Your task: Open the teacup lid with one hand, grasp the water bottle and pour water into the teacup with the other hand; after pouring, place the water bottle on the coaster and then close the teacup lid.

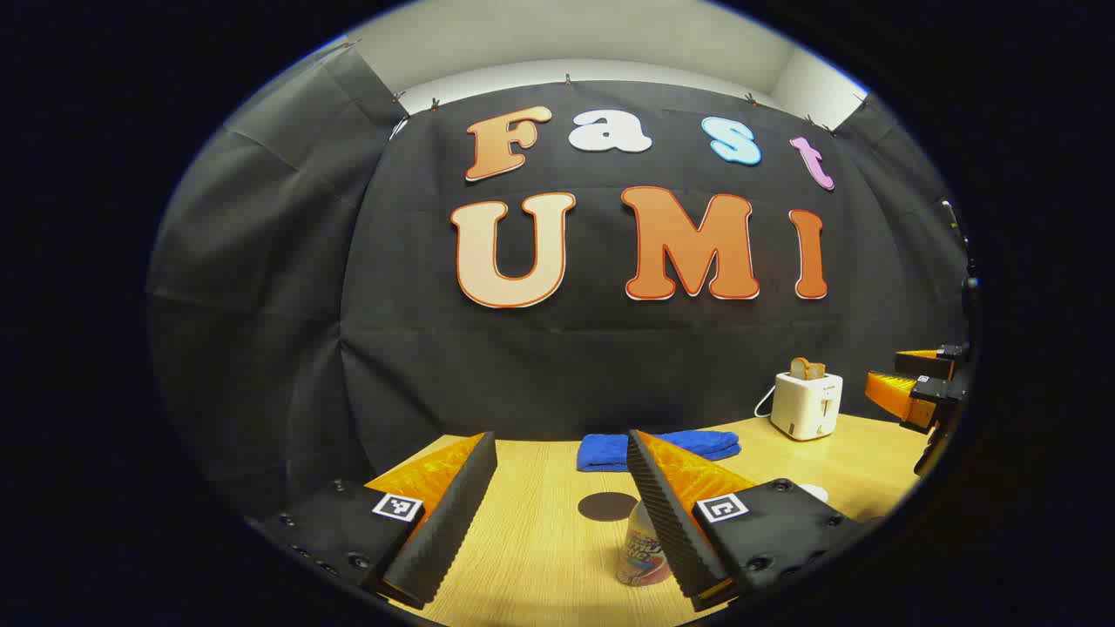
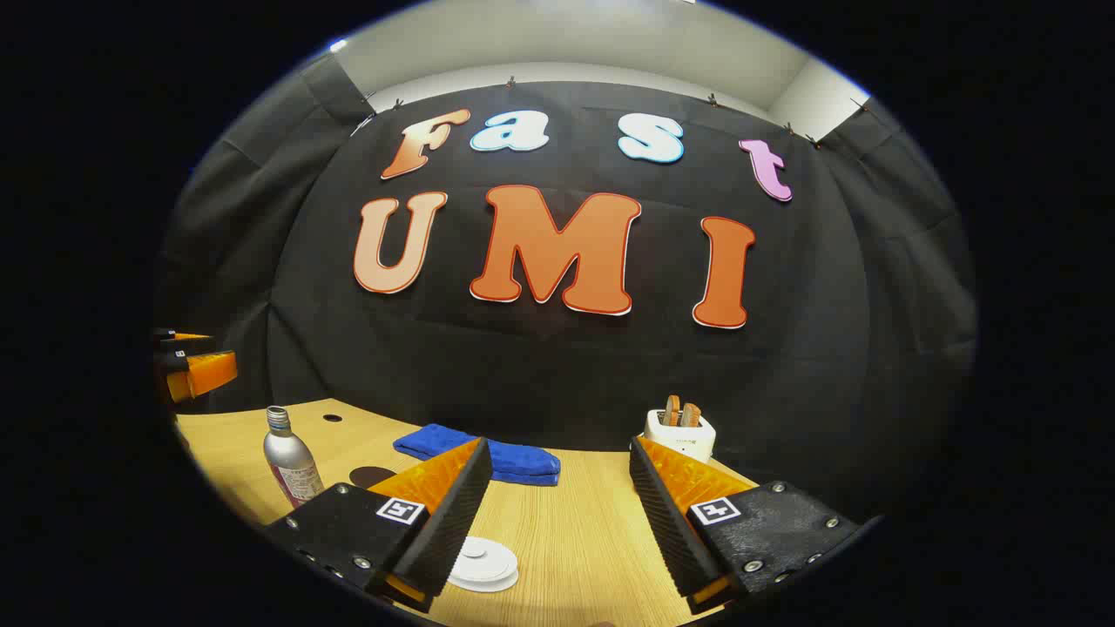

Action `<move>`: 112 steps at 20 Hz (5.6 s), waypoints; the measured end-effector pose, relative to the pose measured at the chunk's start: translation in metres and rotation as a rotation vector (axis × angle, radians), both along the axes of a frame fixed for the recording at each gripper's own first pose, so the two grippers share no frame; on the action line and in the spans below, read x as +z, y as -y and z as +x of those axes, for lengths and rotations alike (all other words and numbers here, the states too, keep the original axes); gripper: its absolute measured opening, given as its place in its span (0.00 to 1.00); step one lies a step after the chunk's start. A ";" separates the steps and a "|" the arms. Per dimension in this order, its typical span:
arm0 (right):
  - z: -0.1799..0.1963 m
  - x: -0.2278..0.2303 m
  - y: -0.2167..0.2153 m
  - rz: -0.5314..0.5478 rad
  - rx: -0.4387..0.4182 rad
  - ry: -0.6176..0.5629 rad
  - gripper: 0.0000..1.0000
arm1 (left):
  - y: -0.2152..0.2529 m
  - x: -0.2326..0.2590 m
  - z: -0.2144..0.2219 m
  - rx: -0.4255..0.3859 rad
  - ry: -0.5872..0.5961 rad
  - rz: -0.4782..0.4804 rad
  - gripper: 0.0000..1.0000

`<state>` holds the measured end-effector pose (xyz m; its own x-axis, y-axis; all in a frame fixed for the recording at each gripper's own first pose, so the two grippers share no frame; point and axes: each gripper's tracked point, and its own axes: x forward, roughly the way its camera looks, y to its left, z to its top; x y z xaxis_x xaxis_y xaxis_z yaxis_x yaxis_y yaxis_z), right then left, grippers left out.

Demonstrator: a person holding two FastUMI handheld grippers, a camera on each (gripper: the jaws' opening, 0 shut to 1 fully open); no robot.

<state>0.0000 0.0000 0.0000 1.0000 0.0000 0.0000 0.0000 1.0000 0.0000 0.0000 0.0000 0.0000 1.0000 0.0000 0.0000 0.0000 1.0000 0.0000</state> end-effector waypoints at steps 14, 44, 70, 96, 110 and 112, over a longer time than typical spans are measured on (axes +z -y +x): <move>-0.001 -0.010 -0.004 -0.002 0.020 -0.017 0.95 | 0.013 -0.007 -0.005 -0.034 -0.008 -0.001 1.00; 0.012 -0.130 -0.069 0.028 0.241 -0.309 0.93 | 0.051 -0.059 -0.015 -0.123 -0.093 0.058 0.99; 0.024 -0.150 -0.088 -0.015 0.305 -0.347 0.21 | 0.055 -0.082 -0.007 -0.137 -0.144 0.040 1.00; 0.015 -0.117 -0.017 0.038 0.173 -0.247 0.21 | 0.087 -0.178 0.021 -0.163 -0.386 -0.023 1.00; 0.002 -0.115 0.017 0.015 0.111 -0.245 0.21 | 0.085 -0.157 0.035 -0.146 -0.362 0.147 0.80; 0.002 -0.114 0.023 0.018 0.095 -0.239 0.21 | 0.087 -0.151 0.041 -0.152 -0.355 0.220 0.83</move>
<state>0.0017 -0.0232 -0.1144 0.9670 0.0961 -0.2360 -0.0919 0.9954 0.0287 0.0407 -0.0871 -0.1509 0.9266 -0.1085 -0.3601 0.1853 0.9649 0.1862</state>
